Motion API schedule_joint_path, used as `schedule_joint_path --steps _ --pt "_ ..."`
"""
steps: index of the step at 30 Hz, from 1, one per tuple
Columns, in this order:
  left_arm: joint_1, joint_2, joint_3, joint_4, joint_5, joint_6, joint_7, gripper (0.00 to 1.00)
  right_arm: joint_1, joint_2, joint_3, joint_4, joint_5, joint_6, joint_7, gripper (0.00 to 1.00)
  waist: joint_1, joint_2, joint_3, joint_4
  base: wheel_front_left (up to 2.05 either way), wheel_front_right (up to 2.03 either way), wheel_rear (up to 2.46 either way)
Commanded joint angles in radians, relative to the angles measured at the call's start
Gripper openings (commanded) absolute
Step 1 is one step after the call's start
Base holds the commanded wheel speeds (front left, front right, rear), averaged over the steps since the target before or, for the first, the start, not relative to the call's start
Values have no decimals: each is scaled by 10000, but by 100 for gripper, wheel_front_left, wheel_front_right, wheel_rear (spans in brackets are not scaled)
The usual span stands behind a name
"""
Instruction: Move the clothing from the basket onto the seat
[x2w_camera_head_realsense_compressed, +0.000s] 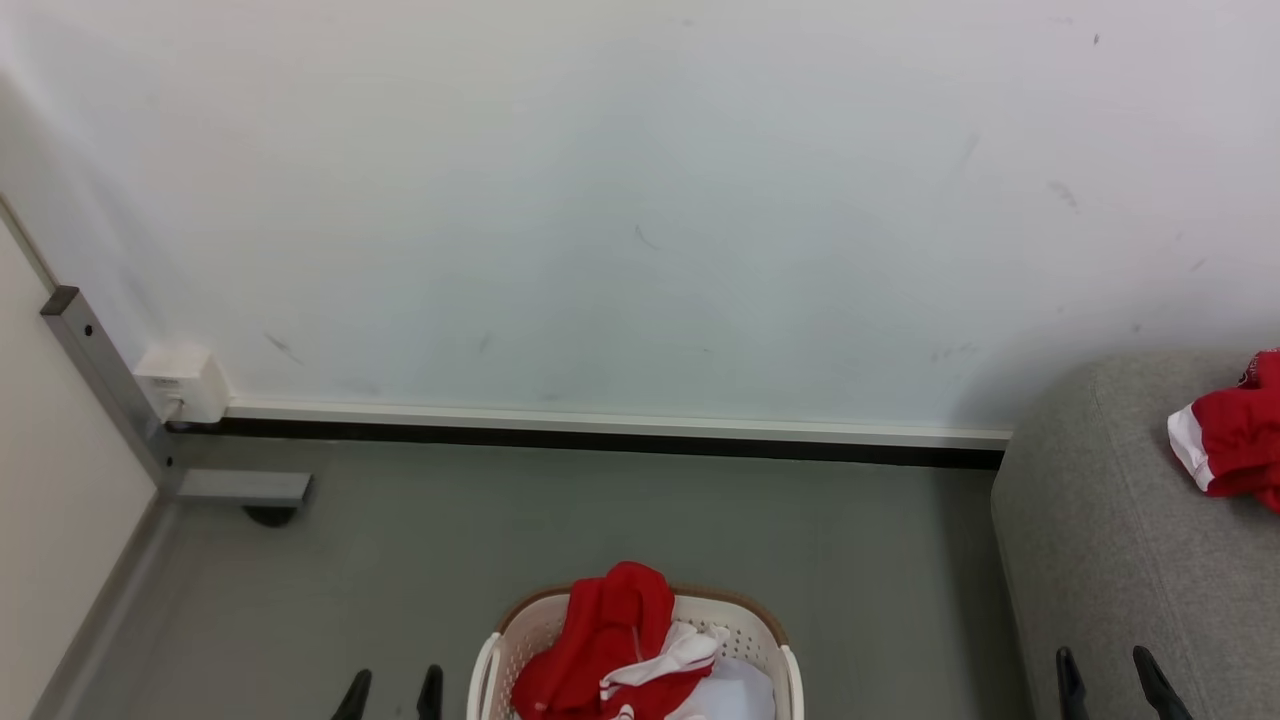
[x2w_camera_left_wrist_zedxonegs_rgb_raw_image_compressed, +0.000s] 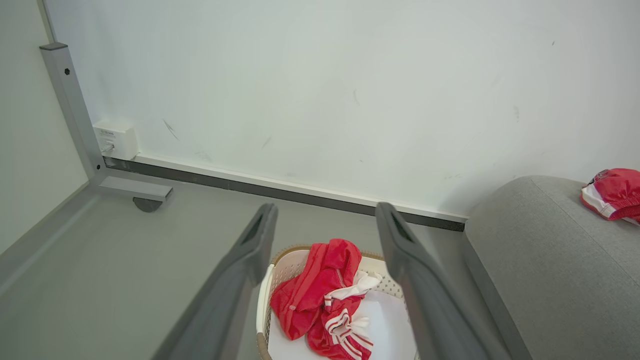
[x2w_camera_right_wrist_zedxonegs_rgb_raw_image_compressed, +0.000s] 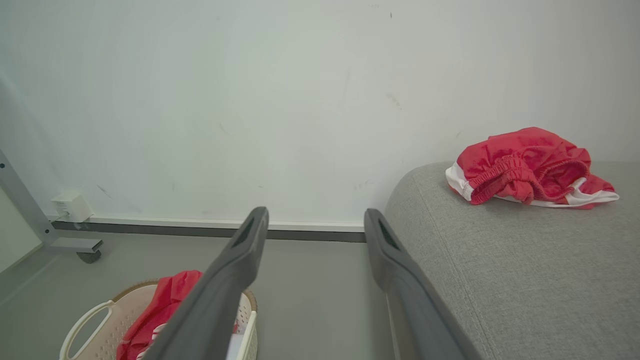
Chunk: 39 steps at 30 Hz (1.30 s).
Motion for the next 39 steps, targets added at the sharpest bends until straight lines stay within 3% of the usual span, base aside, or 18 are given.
schedule_joint_path --steps 1,17,27,39 --pt "-7 1 99 28 79 -52 -9 100 17 11 -3 -7 66 -25 6 100 0 -1 18 -36 0 0 0" --pt "-88 -208 303 85 529 -302 -9 100 -14 16 101 -139 233 -24 6 100 0 -1 37 -166 0 0 0" --pt "-871 -240 -366 196 773 -353 -4 100 -276 15 120 -389 167 -25 6 100 0 -1 337 -428 0 0 0" --pt "-3081 -276 -1761 2251 892 -187 2001 100 -1011 -88 275 -827 246 -25 7 100 0 -1 1703 -1798 0 0 0"
